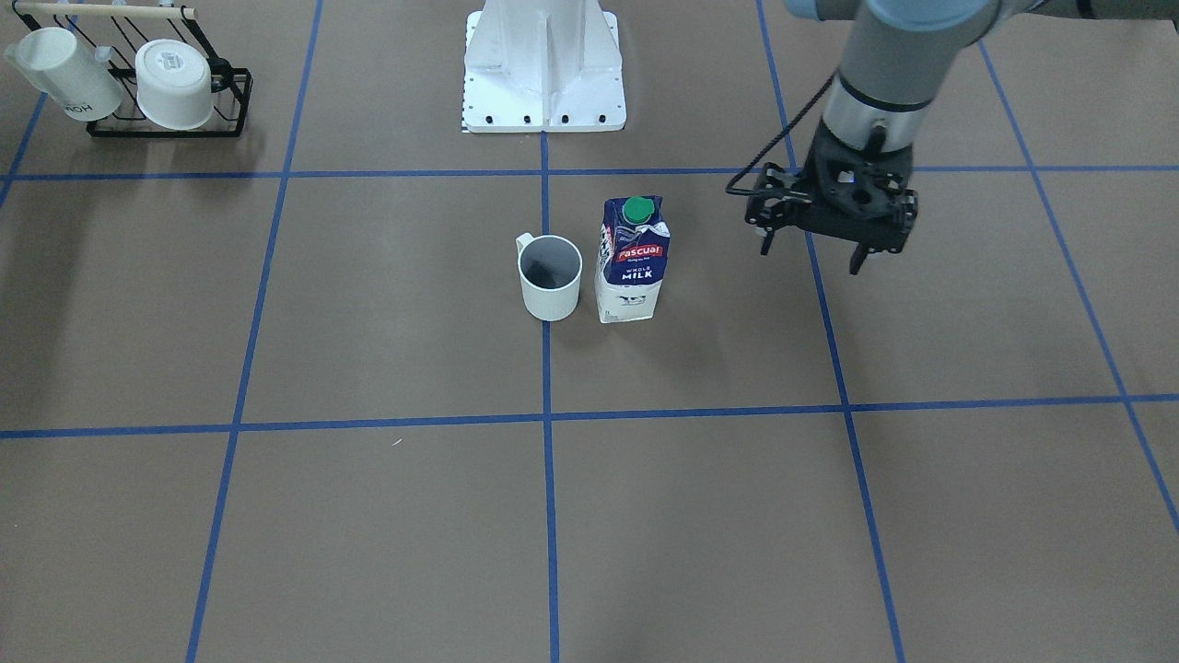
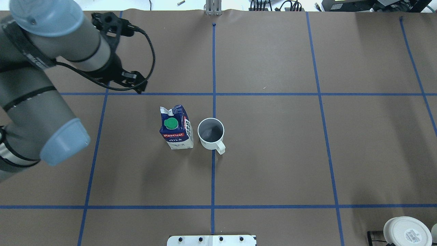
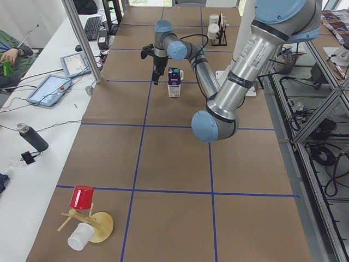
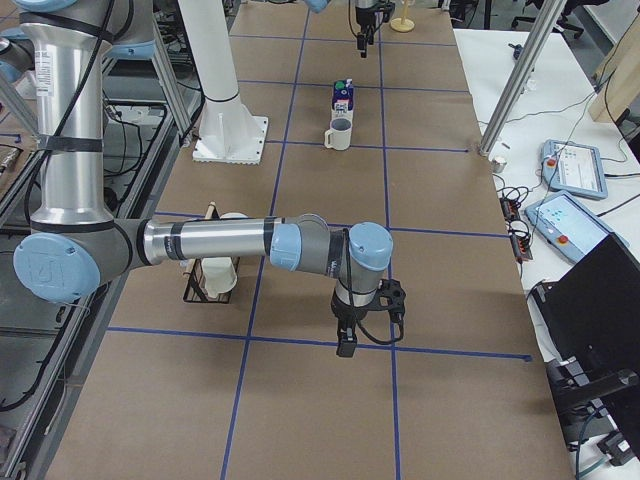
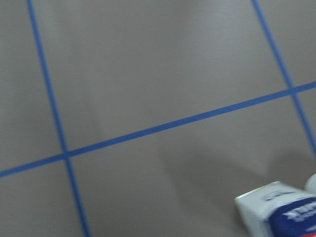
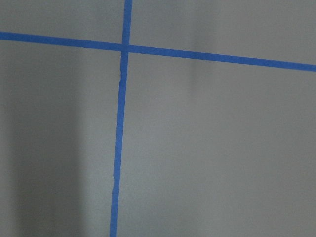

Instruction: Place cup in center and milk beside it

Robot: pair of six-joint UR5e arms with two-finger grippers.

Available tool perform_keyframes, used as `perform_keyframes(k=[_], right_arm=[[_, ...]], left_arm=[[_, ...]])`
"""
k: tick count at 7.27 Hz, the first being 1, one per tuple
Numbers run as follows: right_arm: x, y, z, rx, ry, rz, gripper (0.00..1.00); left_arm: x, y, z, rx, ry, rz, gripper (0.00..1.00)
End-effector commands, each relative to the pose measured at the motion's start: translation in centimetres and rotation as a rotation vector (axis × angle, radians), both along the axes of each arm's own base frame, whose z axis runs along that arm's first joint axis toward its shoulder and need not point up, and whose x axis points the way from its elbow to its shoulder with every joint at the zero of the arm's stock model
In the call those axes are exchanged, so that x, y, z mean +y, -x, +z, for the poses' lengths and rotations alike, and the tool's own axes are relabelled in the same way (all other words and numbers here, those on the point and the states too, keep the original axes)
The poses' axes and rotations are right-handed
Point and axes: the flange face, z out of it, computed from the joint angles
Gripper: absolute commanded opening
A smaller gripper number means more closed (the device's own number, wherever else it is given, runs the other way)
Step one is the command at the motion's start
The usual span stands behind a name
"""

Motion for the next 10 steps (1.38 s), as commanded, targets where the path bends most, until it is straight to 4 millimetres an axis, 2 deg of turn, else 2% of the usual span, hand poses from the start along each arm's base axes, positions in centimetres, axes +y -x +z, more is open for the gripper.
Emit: perform_keyframes(k=[1,2,3,4,5,7,9,10], right_arm=[[0.1,0.0,0.2,0.0,0.001,-0.004,1.0],[0.4,0.0,0.4,-0.001,0.006,-0.002,1.0],[0.4,0.0,0.5,0.0,0.008,-0.002,1.0],[0.4,0.0,0.5,0.002,0.008,-0.002,1.0],[0.4,0.0,0.4,0.0,0.005,-0.002,1.0],[0.4,0.0,0.4,0.0,0.005,-0.002,1.0],[0.3,0.0,0.2,0.0,0.0,-0.002,1.0],[0.3,0.0,-0.1,0.0,-0.007,-0.004,1.0]], left_arm=[[-2.3,13.0,10.4,-0.038,0.017,0.049,0.99],[-1.4,16.1,16.0,-0.066,0.055,0.084,0.99],[-0.8,19.7,21.9,-0.107,0.157,0.034,0.99],[-1.5,26.1,26.1,-0.108,0.236,-0.091,0.99],[-1.7,28.4,28.3,-0.103,0.246,-0.129,0.99],[4.2,29.5,34.4,-0.084,0.179,-0.135,0.99],[5.5,28.7,34.0,0.069,0.212,-0.102,0.99],[5.5,28.6,34.6,0.063,0.223,-0.099,0.99]])
